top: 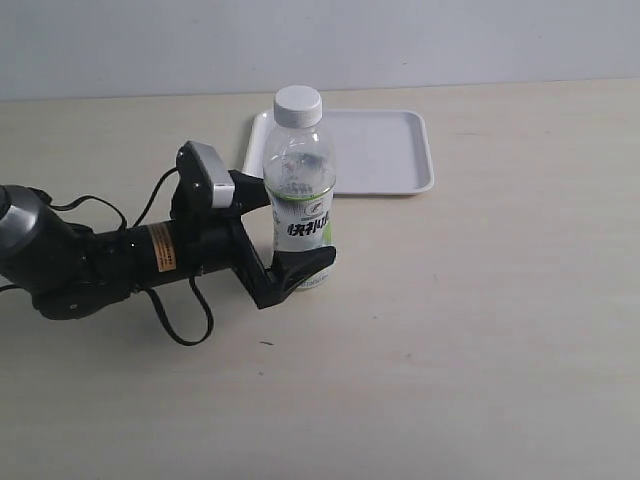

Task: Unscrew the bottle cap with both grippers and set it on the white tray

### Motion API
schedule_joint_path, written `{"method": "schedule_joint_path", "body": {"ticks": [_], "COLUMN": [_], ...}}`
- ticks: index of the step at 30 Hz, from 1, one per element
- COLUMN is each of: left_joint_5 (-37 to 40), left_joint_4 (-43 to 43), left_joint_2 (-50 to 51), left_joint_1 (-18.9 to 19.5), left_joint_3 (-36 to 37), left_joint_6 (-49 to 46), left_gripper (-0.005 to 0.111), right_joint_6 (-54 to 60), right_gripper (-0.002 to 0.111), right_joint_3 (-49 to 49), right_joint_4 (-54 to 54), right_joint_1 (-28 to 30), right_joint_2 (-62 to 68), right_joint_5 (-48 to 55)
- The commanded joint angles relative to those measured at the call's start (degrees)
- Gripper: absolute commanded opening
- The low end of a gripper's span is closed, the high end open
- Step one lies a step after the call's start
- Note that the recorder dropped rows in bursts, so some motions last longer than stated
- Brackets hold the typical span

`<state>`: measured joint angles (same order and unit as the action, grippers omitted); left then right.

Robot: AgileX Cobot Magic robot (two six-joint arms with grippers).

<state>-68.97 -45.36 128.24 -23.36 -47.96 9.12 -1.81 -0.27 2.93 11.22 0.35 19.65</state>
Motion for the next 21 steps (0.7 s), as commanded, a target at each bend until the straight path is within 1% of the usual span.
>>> {"method": "schedule_joint_path", "body": {"ticks": [1, 21], "left_joint_5": [-1.0, -1.0], "left_joint_4": [0.8, 1.0], "left_joint_2": [0.5, 0.5], "left_joint_1": [-0.7, -0.7], "left_joint_3": [-1.5, -2.2], "left_joint_6": [1.1, 2.3], "left_gripper": [0.105, 0.105], "right_joint_6": [0.2, 0.0], "right_gripper": [0.000, 0.000], "right_joint_3": [0.3, 0.3], "right_joint_4": [0.0, 0.0], "right_joint_1": [-0.2, -0.2], "right_joint_2": [-0.4, -0.4], "right_joint_5": [-0.3, -0.3]}}
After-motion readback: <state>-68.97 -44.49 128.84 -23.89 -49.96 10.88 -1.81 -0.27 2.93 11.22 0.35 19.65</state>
